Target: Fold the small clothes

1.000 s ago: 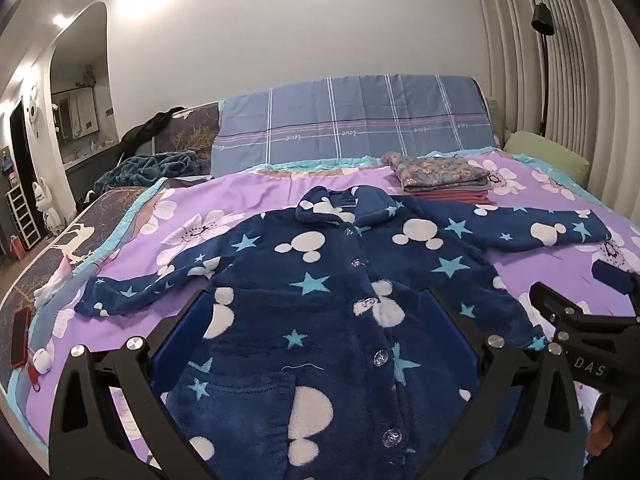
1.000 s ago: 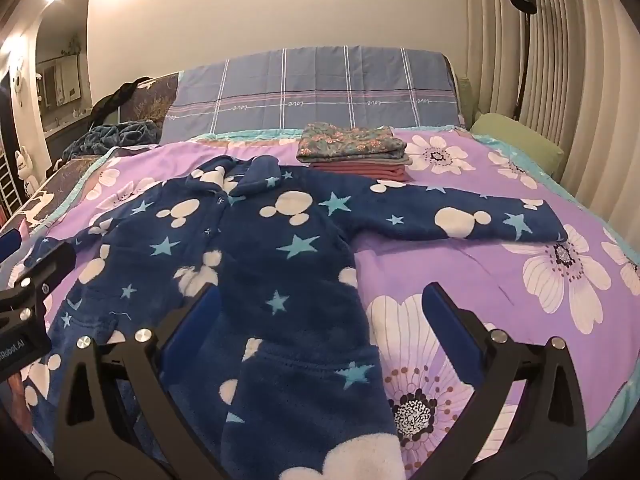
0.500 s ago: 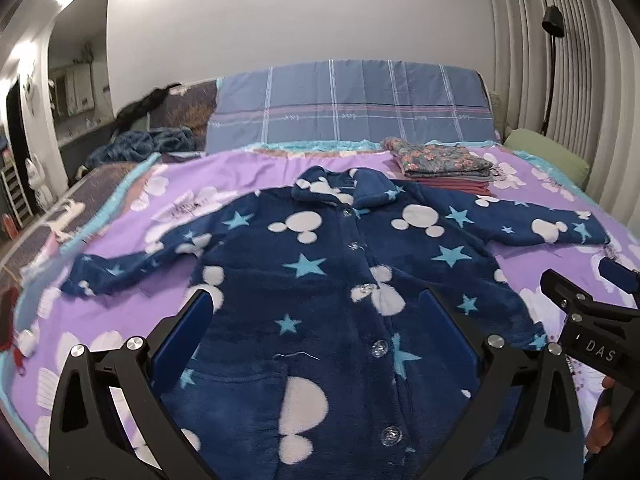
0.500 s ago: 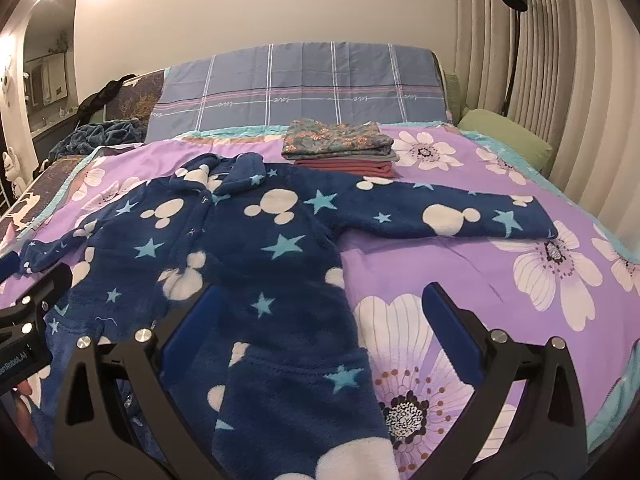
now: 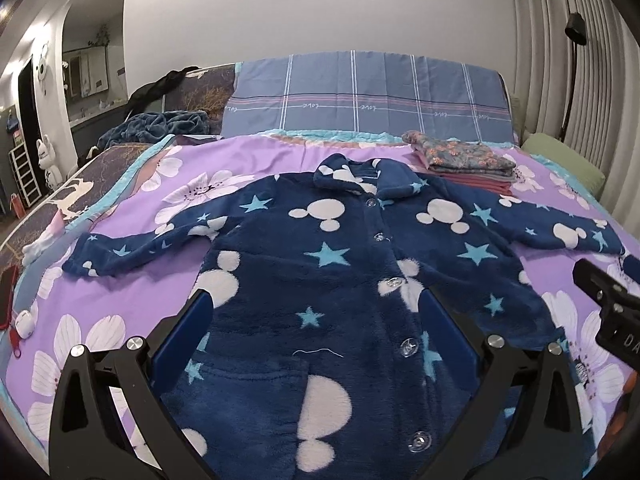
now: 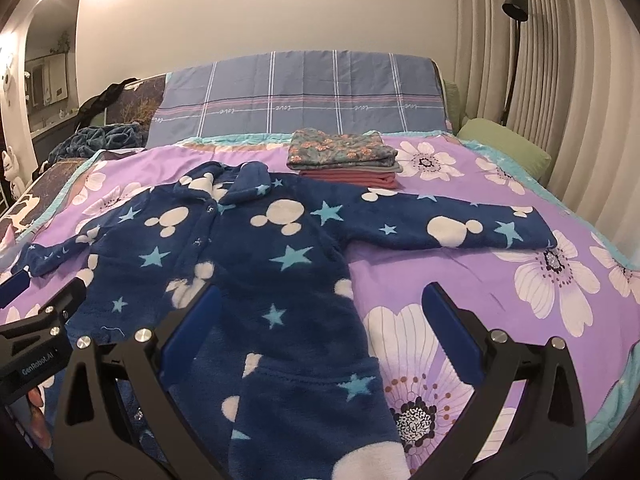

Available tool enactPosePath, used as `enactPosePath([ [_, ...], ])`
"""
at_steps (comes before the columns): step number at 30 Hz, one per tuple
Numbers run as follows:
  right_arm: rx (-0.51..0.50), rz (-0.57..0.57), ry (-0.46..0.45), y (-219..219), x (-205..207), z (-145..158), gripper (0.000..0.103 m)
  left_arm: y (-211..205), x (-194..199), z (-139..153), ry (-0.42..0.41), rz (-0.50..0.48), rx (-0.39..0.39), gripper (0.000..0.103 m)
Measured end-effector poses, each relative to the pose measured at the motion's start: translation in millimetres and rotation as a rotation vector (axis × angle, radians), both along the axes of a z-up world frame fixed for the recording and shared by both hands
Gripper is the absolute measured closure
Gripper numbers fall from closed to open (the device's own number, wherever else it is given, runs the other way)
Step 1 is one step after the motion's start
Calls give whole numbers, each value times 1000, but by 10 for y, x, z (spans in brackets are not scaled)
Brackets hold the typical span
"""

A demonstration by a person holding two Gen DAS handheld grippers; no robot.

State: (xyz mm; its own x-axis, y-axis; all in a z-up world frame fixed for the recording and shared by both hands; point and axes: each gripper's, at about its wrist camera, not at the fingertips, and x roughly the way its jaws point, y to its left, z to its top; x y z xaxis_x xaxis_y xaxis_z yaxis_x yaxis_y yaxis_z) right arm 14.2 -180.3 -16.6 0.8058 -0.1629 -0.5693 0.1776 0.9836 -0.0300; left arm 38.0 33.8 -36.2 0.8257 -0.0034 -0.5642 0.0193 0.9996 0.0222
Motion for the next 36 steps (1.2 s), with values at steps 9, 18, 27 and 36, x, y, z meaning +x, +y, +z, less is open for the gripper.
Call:
enactPosePath([
  [9,-6,29,20,129,84,-67,2,127,11,-24,-50,17,-113,1],
  [18,-6,58,54,256,228,-170,2,111,127,-70,2,-2,-25,1],
  [27,-11,83,102,382,410,-322,2,135,244,-268,65,-35,-23,1],
  [36,-10,98,130,478,539,-424,2,155,264,-318,45,-55,-12,1],
])
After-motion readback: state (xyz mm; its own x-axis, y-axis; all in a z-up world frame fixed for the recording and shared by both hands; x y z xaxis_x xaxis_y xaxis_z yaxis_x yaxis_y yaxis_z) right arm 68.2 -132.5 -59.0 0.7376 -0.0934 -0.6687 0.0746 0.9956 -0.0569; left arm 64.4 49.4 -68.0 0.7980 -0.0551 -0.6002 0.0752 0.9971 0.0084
